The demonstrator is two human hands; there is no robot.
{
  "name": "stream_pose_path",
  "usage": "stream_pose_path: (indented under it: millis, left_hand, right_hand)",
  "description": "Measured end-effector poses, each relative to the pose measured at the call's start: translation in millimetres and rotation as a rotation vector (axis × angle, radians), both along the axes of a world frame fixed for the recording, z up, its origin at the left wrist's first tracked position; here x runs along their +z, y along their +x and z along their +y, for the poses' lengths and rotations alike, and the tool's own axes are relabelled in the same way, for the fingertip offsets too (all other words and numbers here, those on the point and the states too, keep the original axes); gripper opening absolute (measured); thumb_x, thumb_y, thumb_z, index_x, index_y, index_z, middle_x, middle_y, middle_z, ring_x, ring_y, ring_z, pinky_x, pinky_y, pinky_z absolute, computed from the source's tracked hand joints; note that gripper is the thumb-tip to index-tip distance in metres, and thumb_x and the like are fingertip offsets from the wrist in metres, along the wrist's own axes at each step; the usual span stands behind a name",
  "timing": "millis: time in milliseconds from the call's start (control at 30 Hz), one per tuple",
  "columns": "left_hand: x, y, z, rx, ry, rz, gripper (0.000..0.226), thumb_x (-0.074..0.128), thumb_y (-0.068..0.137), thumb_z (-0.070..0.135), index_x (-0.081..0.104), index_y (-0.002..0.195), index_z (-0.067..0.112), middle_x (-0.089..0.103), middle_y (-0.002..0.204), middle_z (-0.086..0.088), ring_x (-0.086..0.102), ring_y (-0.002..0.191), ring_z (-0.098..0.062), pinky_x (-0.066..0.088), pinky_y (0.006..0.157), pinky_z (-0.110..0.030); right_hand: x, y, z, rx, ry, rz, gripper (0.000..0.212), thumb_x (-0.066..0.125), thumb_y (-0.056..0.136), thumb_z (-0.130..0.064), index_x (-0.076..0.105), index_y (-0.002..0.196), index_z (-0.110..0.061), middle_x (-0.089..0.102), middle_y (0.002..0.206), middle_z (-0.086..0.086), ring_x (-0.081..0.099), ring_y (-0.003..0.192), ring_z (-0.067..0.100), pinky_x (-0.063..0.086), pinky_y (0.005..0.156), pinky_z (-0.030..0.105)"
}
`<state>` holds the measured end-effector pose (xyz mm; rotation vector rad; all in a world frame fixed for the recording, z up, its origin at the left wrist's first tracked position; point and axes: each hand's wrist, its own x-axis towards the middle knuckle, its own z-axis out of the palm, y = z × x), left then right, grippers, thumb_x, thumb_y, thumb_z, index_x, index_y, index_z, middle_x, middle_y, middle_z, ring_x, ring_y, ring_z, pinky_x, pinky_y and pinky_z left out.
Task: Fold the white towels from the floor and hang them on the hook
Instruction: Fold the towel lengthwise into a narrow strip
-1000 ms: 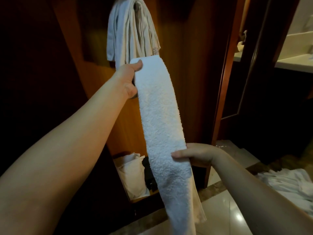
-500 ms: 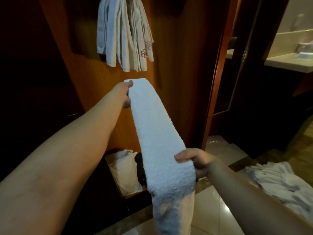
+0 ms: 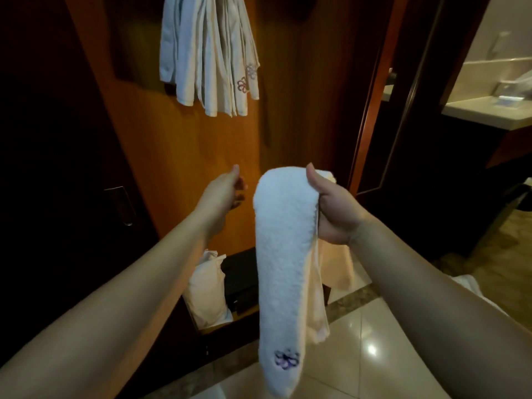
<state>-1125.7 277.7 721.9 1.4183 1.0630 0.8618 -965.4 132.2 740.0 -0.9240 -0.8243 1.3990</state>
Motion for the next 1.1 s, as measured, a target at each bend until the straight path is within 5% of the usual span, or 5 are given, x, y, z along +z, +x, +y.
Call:
stream_pose_path:
  millis: [133, 300, 533, 667, 1100]
  left_hand:
    - [-4.8, -9.4, -63.6, -0.086, 0.416, -0.079, 0.013, 0.054, 0.092, 0.055, 0.056, 0.103, 0.047, 0.060, 0.111, 0.020, 0.058, 0.099, 0.009, 0.049, 0.075, -0.016]
    - [-21.0, -1.9, -82.7, -0.179, 0.712, 0.154, 0.055, 0.067, 0.087, 0.048, 0.038, 0.133, 0.040, 0.033, 0.129, 0.026, 0.039, 0.129, -0.004, 0.045, 0.098, -0.025]
    - [-20.4, 13.3, -76.5, -0.007, 0.723, 0.204, 0.070, 0.068, 0.085, 0.051, 0.032, 0.141, 0.029, 0.037, 0.142, 0.007, 0.051, 0.122, -0.013, 0.058, 0.087, -0.031]
    - [-12.9, 7.9, -72.3, 0.042, 0.712, 0.176, 0.034, 0.062, 0.093, 0.026, 0.052, 0.125, 0.026, 0.053, 0.122, 0.007, 0.060, 0.091, -0.006, 0.055, 0.072, -0.022]
    - [-9.0, -0.1, -41.8, 0.162, 0.961, 0.324, 0.036, 0.071, 0.083, 0.001, 0.044, 0.093, 0.022, 0.041, 0.096, 0.009, 0.051, 0.074, -0.010, 0.046, 0.060, -0.024]
  right_hand:
    - [10.4, -4.4, 13.9, -0.176, 0.020, -0.126, 0.068, 0.057, 0.085, -0.059, 0.057, 0.134, -0.012, 0.069, 0.129, 0.009, 0.065, 0.120, 0.025, 0.044, 0.109, 0.044]
    - [34.8, -28.8, 20.4, -0.289, -0.065, -0.432, 0.125, 0.054, 0.052, -0.088, 0.037, 0.151, -0.014, 0.044, 0.154, 0.007, 0.045, 0.139, 0.029, 0.035, 0.117, 0.053]
    - [48.9, -40.8, 38.4, -0.331, -0.053, -0.668, 0.091, 0.030, 0.090, -0.078, 0.030, 0.155, -0.015, 0.031, 0.162, 0.008, 0.032, 0.147, 0.031, 0.029, 0.115, 0.045]
    - [52.7, -41.5, 39.1, -0.394, -0.027, -0.793, 0.094, 0.029, 0.091, -0.080, 0.041, 0.149, -0.006, 0.042, 0.155, 0.016, 0.044, 0.139, 0.032, 0.034, 0.100, 0.036]
    - [65.8, -37.2, 22.8, -0.588, 0.011, -1.051, 0.070, 0.034, 0.098, -0.069, 0.062, 0.122, -0.009, 0.066, 0.117, 0.013, 0.064, 0.073, 0.021, 0.060, 0.083, 0.048]
